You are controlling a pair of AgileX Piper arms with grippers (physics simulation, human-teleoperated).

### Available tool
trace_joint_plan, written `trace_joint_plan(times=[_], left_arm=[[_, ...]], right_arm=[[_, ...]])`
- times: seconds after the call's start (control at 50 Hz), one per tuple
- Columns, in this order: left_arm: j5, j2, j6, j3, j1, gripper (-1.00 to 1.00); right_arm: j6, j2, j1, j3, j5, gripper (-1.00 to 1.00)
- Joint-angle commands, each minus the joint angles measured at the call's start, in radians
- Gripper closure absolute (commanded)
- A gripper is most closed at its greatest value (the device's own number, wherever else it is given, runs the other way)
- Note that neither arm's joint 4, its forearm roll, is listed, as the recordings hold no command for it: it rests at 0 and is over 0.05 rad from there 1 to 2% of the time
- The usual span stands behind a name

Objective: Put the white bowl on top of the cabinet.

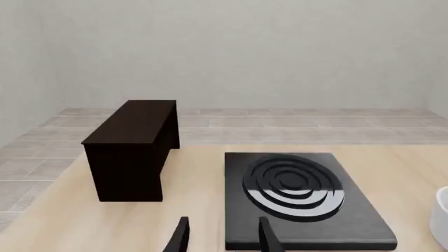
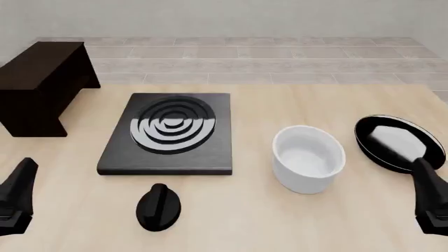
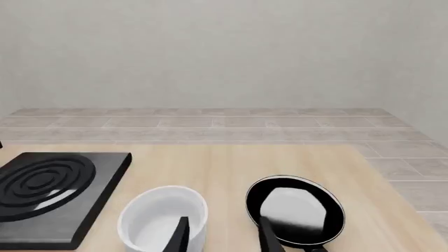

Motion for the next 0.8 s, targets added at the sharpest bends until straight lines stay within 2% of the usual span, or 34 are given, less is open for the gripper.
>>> trace_joint_plan(times=[0.02, 0.18, 0.28, 0.4, 0.44, 0.46, 0.64, 0.8], left_arm=[[-0.005, 0.001, -0.011, -0.004, 0.008, -1.0], [-0.013, -0.001, -0.007, -0.008, 0.01, -1.0], [-0.003, 0.0, 0.029, -0.012, 0.02, -1.0], [0.035, 0.019, 0.071, -0.04, -0.025, -1.0], [0.033, 0.03, 0.062, -0.044, -0.027, -1.0], [0.019, 0.067, 0.044, -0.046, -0.046, -1.0], [-0.04, 0.157, 0.058, -0.084, -0.139, -1.0], [-0.165, 0.288, 0.064, -0.087, -0.2, -1.0]], right_arm=[[-0.001, 0.003, 0.0, -0.006, 0.003, -1.0], [0.0, 0.006, 0.0, -0.004, -0.002, -1.0], [0.001, 0.009, 0.0, -0.002, -0.005, -1.0], [0.0, 0.006, 0.0, -0.003, -0.002, -1.0], [0.0, 0.008, 0.0, -0.002, -0.004, -1.0], [0.0, 0.007, 0.0, -0.003, -0.003, -1.0], [0.0, 0.007, 0.0, -0.002, -0.003, -1.0], [0.0, 0.004, 0.0, -0.004, 0.001, -1.0]])
